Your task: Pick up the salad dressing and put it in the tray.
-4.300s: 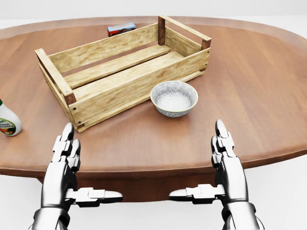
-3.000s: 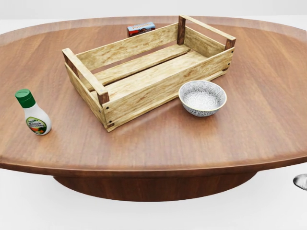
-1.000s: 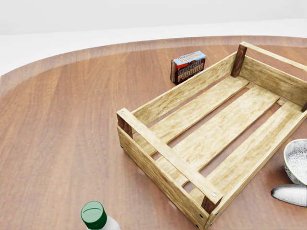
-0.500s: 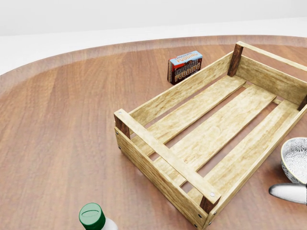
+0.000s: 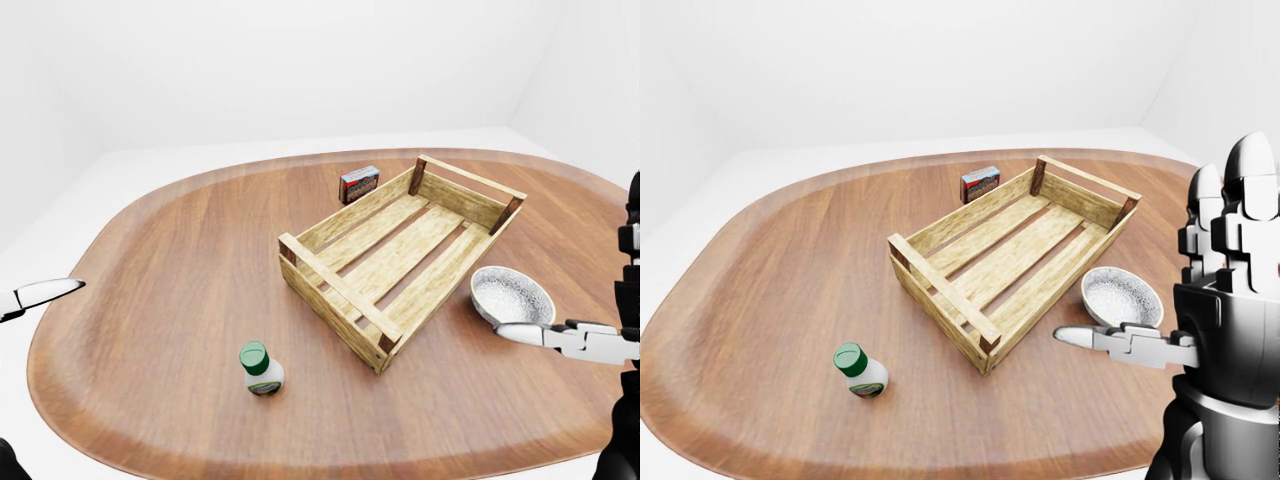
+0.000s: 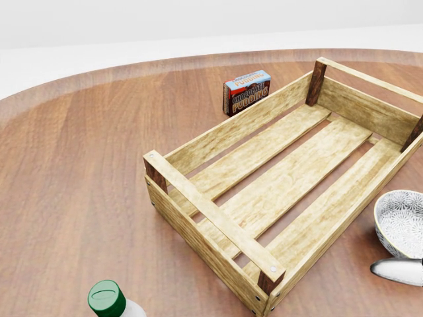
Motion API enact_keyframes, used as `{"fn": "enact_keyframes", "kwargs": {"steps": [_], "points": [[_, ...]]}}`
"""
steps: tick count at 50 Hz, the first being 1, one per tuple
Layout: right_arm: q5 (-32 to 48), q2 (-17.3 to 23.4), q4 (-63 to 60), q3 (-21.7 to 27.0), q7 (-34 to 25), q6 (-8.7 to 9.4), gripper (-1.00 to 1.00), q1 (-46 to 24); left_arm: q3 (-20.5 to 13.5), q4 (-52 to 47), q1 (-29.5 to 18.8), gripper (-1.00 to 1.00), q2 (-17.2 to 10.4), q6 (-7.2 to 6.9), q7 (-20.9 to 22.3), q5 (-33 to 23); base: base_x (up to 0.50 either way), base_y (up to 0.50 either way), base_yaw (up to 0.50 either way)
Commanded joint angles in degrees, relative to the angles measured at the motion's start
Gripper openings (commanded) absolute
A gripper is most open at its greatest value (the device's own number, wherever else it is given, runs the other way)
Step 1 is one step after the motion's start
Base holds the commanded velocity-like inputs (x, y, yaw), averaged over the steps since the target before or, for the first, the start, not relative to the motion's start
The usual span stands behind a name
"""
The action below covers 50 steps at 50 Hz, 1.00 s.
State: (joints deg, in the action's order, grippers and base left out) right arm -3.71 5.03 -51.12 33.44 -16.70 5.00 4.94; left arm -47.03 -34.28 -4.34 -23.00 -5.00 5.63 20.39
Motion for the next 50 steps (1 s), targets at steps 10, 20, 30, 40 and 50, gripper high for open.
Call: {"fn": "enact_keyframes", "kwargs": {"steps": [10, 20, 30, 40, 50], "points": [[1.1, -1.1, 0.8, -1.2, 0.0, 0.0, 1.0, 1.1, 0.4, 0.2, 0.0, 1.0, 0.1, 0.0, 0.0, -0.1, 0.0, 0.0, 0.0], [0.9, -1.2, 1.7, -1.6, -0.5, 0.0, 1.0, 1.2, 0.3, 0.2, 0.0, 1.0, 0.1, 0.0, 0.1, -0.1, -0.01, -0.06, 0.0], [1.4, -1.0, 1.4, -1.4, 0.5, 0.0, 1.0, 0.9, 0.2, 0.2, 0.1, 1.0, 0.2, 0.0, 0.1, -0.2, -0.02, -0.19, 0.0], [5.0, -1.2, 0.4, -2.2, -1.7, 0.0, 1.0, 1.6, 0.1, 0.1, 0.1, 1.0, 0.2, 0.0, 0.1, 0.0, 0.24, 0.02, 0.0], [2.1, -1.4, 1.0, -0.9, -0.2, 0.0, 1.0, 0.6, 0.2, 0.1, 0.1, 1.0, 0.3, 0.0, 0.1, 0.0, 0.36, 0.04, 0.0]]}}
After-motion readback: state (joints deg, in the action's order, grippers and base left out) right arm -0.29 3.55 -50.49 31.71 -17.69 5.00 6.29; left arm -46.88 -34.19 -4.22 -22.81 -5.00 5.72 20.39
